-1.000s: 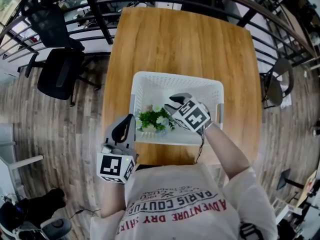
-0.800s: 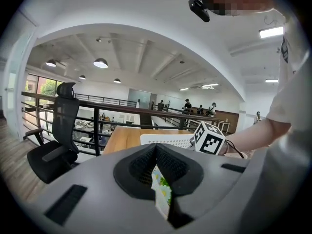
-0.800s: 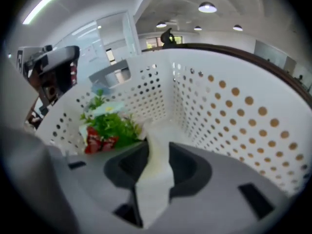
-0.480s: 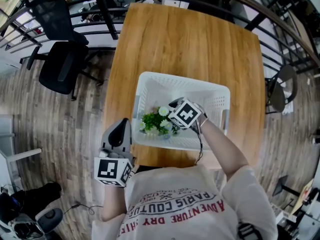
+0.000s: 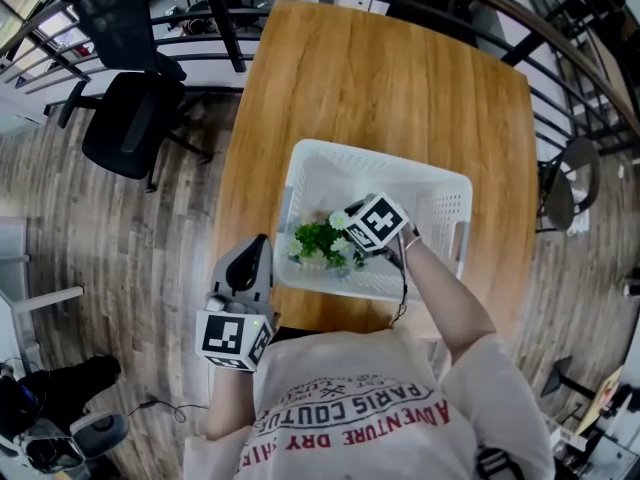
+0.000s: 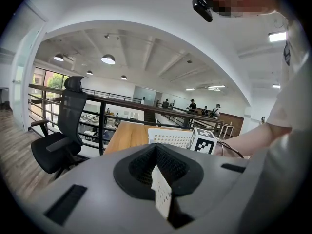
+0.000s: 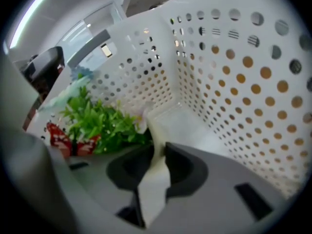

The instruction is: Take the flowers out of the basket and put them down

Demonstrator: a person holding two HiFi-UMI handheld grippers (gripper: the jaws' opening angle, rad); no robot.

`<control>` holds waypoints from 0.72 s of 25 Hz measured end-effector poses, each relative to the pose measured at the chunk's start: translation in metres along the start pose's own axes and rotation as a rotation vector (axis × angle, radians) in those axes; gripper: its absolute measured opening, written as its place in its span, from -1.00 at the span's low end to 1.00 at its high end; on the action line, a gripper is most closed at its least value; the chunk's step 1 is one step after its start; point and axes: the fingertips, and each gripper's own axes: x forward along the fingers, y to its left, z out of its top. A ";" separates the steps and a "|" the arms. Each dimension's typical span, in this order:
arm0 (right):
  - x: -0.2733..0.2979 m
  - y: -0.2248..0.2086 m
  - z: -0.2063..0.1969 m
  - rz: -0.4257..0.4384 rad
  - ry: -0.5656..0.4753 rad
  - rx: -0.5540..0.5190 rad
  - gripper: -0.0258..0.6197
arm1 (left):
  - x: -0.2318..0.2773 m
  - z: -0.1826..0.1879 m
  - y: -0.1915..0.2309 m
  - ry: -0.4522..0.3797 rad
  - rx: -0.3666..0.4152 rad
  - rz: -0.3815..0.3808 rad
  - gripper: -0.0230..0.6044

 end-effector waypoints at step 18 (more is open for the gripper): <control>-0.038 -0.006 0.009 -0.129 -0.093 0.089 -0.66 | -0.001 0.016 -0.007 -0.018 0.073 -0.151 -0.84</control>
